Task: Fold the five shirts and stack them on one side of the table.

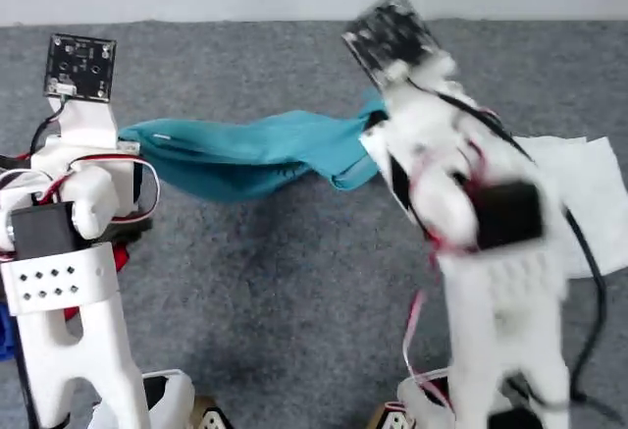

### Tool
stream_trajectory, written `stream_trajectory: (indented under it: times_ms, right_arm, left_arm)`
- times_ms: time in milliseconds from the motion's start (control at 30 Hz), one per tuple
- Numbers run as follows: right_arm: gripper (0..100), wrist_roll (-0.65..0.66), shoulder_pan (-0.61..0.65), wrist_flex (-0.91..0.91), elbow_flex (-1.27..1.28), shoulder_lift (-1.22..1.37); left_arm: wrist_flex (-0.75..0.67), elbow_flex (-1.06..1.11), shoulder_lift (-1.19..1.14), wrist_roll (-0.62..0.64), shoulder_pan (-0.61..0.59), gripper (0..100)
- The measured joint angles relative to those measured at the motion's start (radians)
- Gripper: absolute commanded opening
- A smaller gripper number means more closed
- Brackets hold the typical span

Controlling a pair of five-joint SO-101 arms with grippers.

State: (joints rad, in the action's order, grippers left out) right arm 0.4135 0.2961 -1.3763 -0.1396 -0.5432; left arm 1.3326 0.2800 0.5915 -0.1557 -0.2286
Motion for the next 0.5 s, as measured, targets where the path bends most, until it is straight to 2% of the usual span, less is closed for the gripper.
stream_trajectory:
  times_ms: [167,367,500]
  right_arm:
    - [2.8,0.000,0.005,-0.012,0.063,-0.074]
    - [25.5,0.000,0.012,0.035,0.356,-0.021]
    - [29.1,-0.002,0.064,0.040,0.465,0.041]
  left_arm:
    - [0.032,0.000,0.000,0.000,0.000,1]
    - [0.032,0.000,0.000,0.000,0.000,1]
    - [0.032,0.000,0.000,0.000,0.000,1]
